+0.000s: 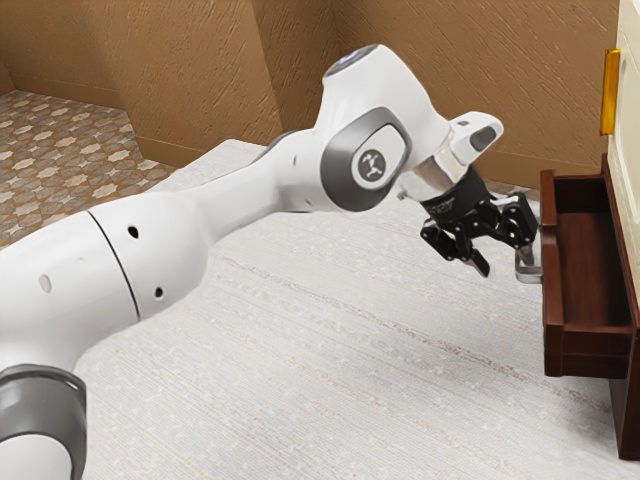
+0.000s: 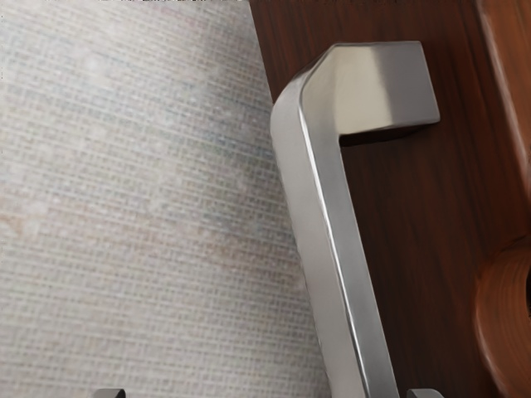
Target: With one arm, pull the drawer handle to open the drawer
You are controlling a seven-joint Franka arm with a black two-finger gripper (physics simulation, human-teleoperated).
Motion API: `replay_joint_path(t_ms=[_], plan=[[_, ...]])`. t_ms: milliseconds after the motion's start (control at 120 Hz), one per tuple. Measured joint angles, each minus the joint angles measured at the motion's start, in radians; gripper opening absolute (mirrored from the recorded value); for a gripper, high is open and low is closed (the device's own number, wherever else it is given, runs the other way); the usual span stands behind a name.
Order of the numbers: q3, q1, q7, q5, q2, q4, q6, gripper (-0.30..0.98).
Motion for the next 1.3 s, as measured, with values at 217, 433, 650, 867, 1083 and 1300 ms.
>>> replay_joint_path(t_ms=[217,433,650,867,1083,1300], plan=[[0.000,0.020,-0.003,0.000,-0.020,-0.023,-0.011,0.41],[0.000,0.035,-0.004,-0.001,-0.045,-0.055,-0.019,0.41],[0.001,0.049,-0.005,-0.001,-0.065,-0.079,-0.028,0.41],[0.000,0.069,-0.007,-0.001,-0.082,-0.105,-0.033,0.41],[0.001,0.081,-0.008,-0.001,-0.106,-0.137,-0.037,0.41],[0.002,0.095,-0.008,-0.002,-0.126,-0.155,-0.039,0.41]])
